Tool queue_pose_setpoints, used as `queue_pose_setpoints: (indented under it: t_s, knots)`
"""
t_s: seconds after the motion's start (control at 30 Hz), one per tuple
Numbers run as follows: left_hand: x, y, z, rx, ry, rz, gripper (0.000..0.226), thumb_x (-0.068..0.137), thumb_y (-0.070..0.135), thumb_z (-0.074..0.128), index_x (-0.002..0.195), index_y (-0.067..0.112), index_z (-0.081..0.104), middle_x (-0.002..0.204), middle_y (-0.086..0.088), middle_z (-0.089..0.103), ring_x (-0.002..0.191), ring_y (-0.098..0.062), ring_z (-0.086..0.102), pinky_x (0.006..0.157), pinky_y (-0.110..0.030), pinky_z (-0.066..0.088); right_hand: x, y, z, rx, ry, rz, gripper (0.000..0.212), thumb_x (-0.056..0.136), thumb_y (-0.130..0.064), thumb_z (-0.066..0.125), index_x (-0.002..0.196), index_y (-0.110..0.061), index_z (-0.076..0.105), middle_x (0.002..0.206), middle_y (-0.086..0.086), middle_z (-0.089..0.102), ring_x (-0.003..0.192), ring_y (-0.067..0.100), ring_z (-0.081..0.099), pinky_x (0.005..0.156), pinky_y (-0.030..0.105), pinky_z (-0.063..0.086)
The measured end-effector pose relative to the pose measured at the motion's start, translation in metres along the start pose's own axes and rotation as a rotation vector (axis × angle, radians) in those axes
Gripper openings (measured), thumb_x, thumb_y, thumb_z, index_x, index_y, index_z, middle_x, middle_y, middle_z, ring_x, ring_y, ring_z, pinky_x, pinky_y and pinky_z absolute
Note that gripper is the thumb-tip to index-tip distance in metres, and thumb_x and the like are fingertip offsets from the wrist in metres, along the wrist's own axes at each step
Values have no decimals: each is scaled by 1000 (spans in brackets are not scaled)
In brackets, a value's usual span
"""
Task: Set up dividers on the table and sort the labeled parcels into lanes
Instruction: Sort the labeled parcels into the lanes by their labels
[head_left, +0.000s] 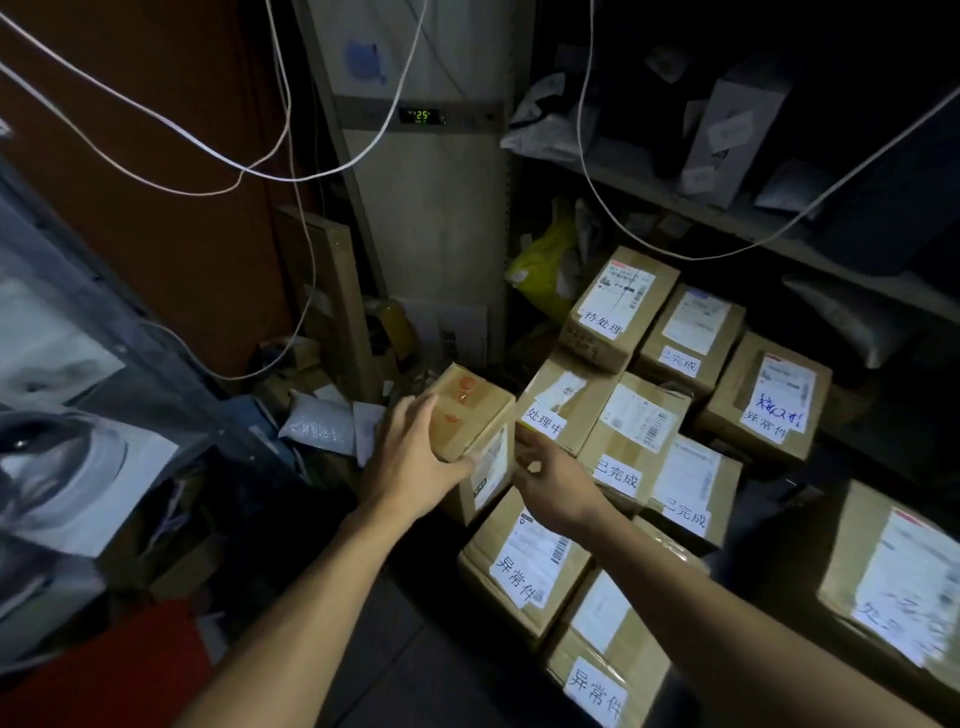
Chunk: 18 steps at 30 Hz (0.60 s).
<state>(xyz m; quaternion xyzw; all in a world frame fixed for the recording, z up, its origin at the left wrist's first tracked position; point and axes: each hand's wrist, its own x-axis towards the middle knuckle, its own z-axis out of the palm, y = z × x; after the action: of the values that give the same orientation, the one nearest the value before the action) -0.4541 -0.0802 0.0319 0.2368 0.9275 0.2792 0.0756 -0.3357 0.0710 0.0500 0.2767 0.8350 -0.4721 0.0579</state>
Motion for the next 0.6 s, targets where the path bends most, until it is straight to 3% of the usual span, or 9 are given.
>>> queue_pose_setpoints:
  t_s: [0.1, 0.2, 0.3, 0.37, 0.47, 0.6]
  knots:
    - [4, -3, -25, -33, 52, -53, 88, 68, 58, 74, 143, 26, 41, 144, 6, 40, 129, -23, 40, 96, -37, 40, -5, 1, -7, -9, 29, -64, 52, 94, -17, 51, 145, -19, 43, 147, -4, 50, 122, 20, 56, 93, 29, 48]
    - [6, -2, -63, -128, 103, -88, 82, 62, 61, 69, 136, 29, 51, 135, 5, 52, 122, -21, 50, 94, -34, 43, -11, 1, -15, -31, 58, -84, 55, 93, -18, 51, 147, -19, 39, 142, 4, 54, 120, 23, 57, 88, 30, 48]
    - [6, 14, -104, -299, 130, -103, 79, 54, 64, 58, 126, 32, 60, 119, 6, 64, 106, -13, 59, 86, -30, 47, -17, -1, -25, 28, 72, -128, 52, 96, -26, 53, 146, -18, 40, 142, 5, 55, 122, 21, 56, 93, 34, 49]
    - [8, 29, -126, -388, 95, -72, 76, 56, 66, 57, 123, 31, 64, 112, 6, 67, 103, -12, 61, 83, -29, 46, -25, -4, -33, 133, 75, -143, 56, 97, -38, 54, 148, -21, 38, 144, 1, 53, 124, 17, 55, 91, 31, 50]
    - [8, 58, -146, -481, -20, 1, 64, 62, 66, 61, 112, 28, 70, 108, 5, 71, 103, -13, 64, 92, -33, 47, -38, -5, -53, 283, 99, -170, 60, 93, -59, 50, 146, -33, 40, 143, -5, 51, 121, 11, 53, 90, 27, 48]
    - [2, 105, -141, -615, -185, 114, 38, 74, 44, 63, 103, 21, 71, 102, 0, 74, 96, -11, 66, 94, -30, 46, -63, 2, -89, 480, 62, -228, 54, 86, -65, 53, 137, -48, 46, 138, -17, 56, 109, -10, 58, 68, 7, 49]
